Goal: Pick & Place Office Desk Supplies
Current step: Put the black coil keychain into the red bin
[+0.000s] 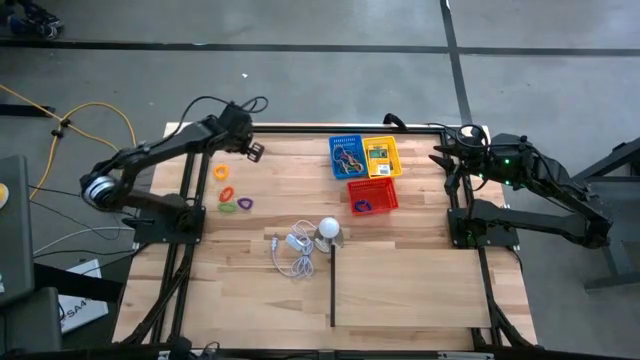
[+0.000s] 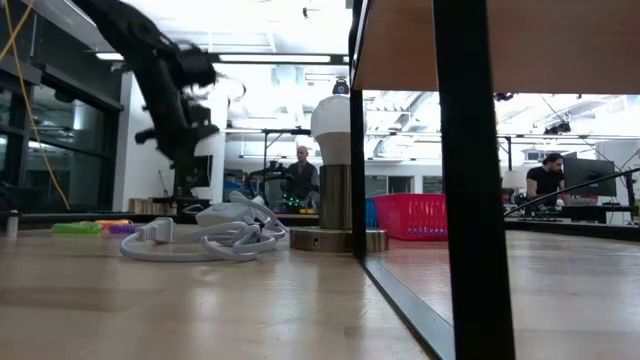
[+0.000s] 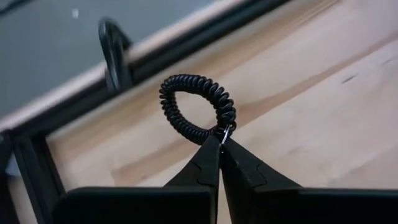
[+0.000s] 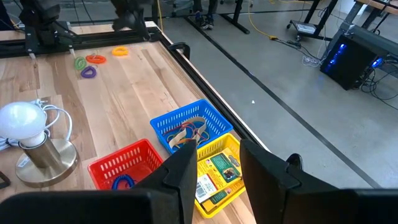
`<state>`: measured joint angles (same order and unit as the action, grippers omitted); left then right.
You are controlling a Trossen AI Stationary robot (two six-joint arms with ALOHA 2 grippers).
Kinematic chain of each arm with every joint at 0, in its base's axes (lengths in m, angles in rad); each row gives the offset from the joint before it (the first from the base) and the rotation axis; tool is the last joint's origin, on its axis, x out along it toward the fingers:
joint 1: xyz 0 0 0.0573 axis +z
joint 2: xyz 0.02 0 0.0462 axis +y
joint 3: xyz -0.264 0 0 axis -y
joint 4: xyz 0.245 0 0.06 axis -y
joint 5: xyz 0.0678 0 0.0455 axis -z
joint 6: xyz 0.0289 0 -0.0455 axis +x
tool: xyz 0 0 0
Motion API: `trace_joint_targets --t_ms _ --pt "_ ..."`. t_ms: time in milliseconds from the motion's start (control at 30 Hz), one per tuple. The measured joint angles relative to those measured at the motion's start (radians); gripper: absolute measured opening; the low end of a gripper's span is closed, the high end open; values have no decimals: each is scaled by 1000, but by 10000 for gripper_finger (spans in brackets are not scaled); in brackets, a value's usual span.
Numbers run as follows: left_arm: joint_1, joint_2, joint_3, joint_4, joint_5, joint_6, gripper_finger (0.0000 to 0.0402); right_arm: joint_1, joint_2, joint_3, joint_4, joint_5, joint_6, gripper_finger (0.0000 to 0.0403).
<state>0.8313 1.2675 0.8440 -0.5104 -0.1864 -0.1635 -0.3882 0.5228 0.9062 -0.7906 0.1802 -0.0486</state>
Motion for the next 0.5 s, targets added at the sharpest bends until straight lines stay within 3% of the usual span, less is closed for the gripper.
trace_joint_targets --t_ms 167,500 --pt "-61 -81 0 0 -7 1 1 0 0 0 0 0 0 110" --pt "-178 -56 0 120 -12 48 1 0 0 0 0 0 0 110"
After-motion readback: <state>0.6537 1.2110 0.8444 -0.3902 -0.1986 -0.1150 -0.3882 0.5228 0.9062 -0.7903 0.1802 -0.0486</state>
